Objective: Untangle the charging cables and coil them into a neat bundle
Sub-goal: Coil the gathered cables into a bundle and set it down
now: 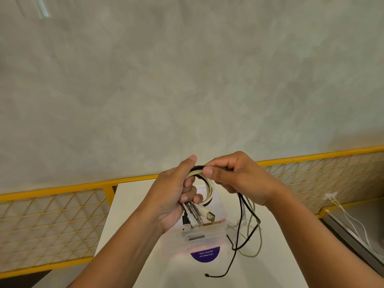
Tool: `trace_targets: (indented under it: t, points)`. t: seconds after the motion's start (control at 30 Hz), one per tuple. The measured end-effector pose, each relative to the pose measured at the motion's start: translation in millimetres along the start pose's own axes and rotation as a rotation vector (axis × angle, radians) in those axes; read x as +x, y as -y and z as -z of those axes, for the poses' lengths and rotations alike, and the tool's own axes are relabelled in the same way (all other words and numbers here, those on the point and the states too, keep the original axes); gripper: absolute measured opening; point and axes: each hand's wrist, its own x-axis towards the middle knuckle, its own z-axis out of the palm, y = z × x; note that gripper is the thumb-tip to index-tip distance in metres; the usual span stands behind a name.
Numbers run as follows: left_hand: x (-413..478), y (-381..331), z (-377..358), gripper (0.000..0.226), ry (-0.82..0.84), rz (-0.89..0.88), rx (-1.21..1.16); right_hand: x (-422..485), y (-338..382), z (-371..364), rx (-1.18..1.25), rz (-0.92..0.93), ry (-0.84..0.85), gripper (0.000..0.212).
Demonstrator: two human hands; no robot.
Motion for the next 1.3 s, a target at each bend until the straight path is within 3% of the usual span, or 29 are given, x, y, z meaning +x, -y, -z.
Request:
trace_targets:
  t: [0.2, 0.57, 0.63, 0.73, 0.83, 0.9, 1.07, 1.3]
  points:
    - [-2, -2, -1, 0.051, 0.040, 0.042, -0.177, -5, 0, -2, 0.159, 0.038, 0.002, 0.036]
    - [5, 3, 4, 0.054, 0.036, 0.063, -0.288, -5, -3, -21, 0.143, 0.108, -0.089, 0.029]
    - [8, 5, 12, 0.051, 0.077, 0.069, -0.170, -5, -3, -20, 0.117, 0.075, -0.080, 0.027]
    - [9, -2, 27, 0.053, 0.169, 0.035, 0.210, -5, -2, -17, 0.010, 0.009, -0.024, 0.024]
    - [7, -8, 28, 0.065, 0.150, -0.077, 0.677, 0, 2, -20, -0.192, -0.004, 0.098, 0.018]
    - [4, -7, 23, 0.069, 0.138, -0.133, 0.823, 3, 3, -21, -0.241, -0.017, 0.153, 0.013]
    - [4, 3, 15, 0.071, 0.097, -0.153, 0.717, 6, 8, -18, -0.222, -0.016, 0.111, 0.011]
    - [5, 8, 1, 0.054, 0.019, -0.143, 0.491, 4, 10, -7, -0.213, 0.020, 0.062, 0.016]
